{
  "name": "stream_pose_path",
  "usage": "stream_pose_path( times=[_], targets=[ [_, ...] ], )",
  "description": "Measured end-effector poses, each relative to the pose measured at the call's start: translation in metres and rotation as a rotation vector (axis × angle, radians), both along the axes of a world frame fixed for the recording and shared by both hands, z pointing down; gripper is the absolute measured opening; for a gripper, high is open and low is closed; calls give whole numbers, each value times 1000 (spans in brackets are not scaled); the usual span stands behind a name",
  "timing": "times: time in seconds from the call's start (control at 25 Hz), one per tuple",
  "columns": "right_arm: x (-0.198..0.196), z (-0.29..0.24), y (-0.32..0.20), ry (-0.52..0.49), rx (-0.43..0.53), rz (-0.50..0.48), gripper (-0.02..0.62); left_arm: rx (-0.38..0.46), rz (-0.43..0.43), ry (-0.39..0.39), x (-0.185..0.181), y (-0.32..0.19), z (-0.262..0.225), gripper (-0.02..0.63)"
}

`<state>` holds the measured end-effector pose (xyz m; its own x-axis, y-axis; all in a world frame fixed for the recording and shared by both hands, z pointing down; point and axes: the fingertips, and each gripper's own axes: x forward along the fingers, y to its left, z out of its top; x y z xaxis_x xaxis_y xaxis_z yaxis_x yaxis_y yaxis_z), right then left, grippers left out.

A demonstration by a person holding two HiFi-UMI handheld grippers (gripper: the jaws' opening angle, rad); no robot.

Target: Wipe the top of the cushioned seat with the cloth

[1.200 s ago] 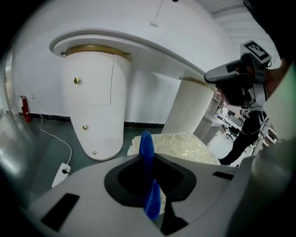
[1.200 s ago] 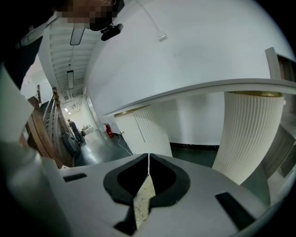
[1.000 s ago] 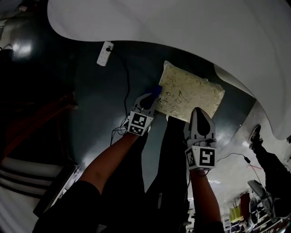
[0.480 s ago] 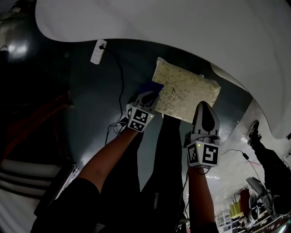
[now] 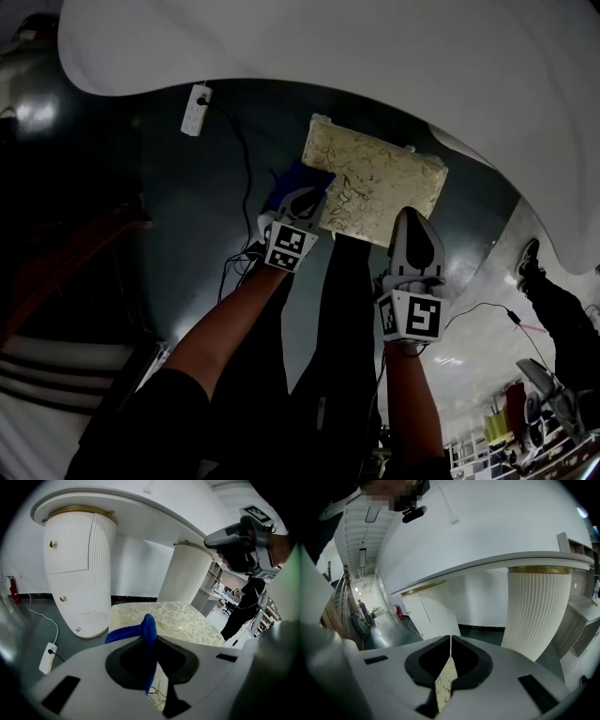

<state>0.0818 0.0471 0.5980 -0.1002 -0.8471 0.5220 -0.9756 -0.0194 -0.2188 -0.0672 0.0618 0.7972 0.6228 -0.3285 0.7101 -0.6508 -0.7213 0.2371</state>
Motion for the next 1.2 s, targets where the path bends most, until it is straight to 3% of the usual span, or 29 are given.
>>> stream_pose_path(
  times=[0.72, 1.0, 1.2],
  targets=[
    [45, 16, 29, -7, -15, 83, 38, -26, 41, 6, 55, 26, 0, 57],
    [71, 28, 34, 1, -45, 112, 38, -39, 142, 21, 88, 44, 5, 57],
    [73, 29, 37, 8, -48, 97, 38, -40, 151, 16, 96, 52, 9, 57]
  ],
)
